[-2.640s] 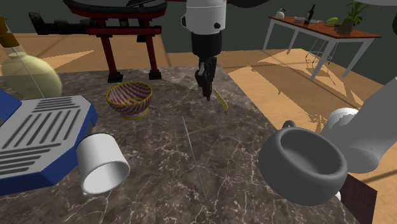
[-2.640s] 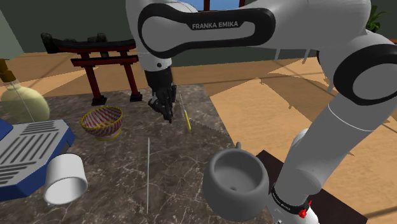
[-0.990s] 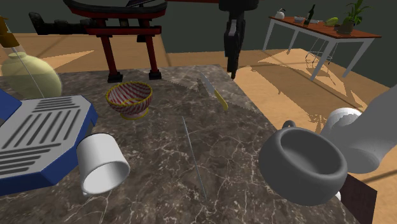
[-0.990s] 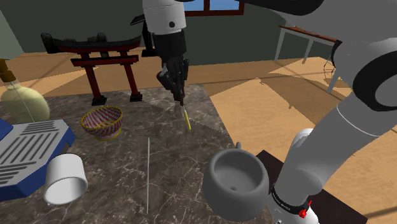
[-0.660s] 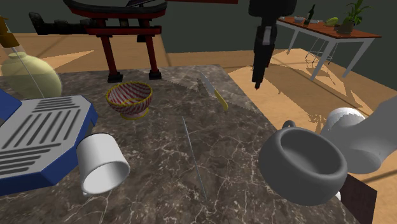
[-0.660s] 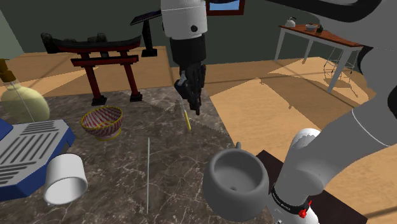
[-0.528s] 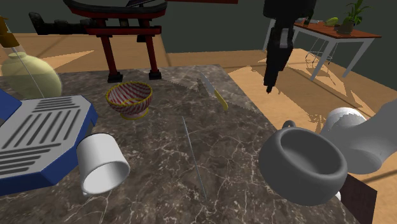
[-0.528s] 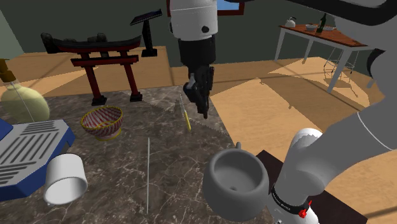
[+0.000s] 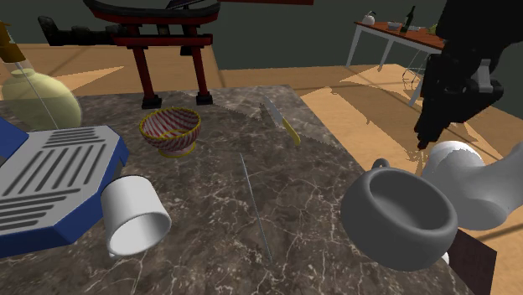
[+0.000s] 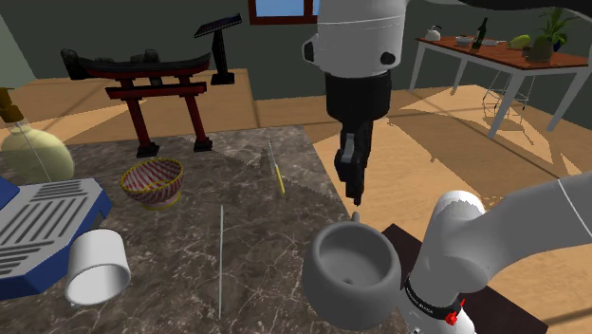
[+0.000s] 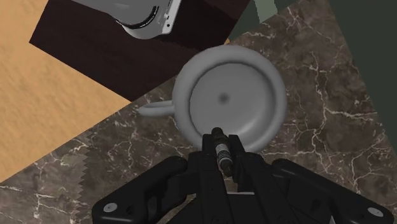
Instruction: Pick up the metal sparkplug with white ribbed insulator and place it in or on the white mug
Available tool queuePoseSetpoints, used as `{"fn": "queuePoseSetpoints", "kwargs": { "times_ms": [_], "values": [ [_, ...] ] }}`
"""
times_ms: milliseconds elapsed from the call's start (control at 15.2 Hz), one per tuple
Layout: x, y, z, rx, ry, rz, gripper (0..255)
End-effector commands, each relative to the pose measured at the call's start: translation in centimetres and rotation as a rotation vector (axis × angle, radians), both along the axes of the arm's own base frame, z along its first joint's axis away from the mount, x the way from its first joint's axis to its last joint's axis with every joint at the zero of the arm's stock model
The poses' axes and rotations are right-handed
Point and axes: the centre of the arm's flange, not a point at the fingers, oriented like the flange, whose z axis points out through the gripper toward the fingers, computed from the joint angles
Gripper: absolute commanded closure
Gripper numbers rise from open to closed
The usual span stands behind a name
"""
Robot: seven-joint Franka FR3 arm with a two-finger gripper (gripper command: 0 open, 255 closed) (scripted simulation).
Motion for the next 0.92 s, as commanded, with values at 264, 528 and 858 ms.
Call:
{"fn": "queuePoseSetpoints", "kwargs": {
  "times_ms": [264, 528, 858],
  "values": [
    [-1.0, 0.0, -3.0, -0.001, 0.000, -0.001, 255],
    [-1.0, 0.0, -5.1, -0.001, 0.000, -0.001, 255],
    [-1.0, 0.0, -7.0, -0.001, 0.000, -0.001, 255]
  ]
}}
